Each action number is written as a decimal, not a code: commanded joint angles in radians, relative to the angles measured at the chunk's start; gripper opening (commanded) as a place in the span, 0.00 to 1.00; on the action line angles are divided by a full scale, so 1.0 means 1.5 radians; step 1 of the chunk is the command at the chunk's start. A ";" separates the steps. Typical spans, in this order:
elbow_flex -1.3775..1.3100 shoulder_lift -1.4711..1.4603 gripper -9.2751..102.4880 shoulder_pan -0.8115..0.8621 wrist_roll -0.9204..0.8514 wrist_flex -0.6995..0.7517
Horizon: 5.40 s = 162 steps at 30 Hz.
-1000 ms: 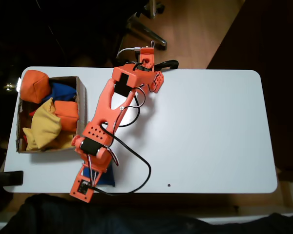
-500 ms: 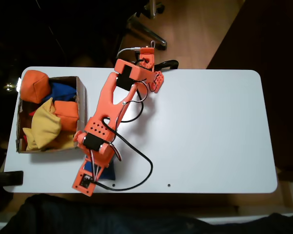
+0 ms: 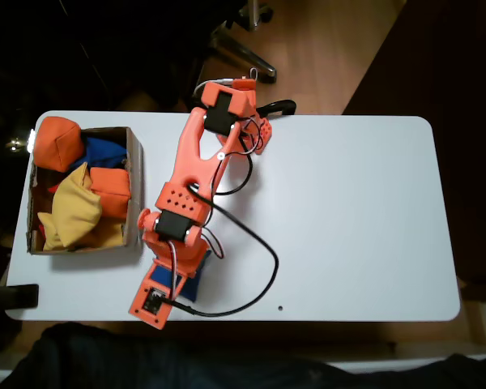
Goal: Grasp a bag and put it in the box.
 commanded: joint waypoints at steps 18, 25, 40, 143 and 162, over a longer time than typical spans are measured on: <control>0.062 0.129 0.09 0.016 0.022 -0.024; 0.121 0.177 0.09 0.015 0.022 -0.035; 0.202 0.281 0.29 0.039 0.013 -0.064; -0.043 -0.133 0.78 0.167 -0.211 -0.092; -0.040 -0.137 0.78 0.162 -0.186 -0.094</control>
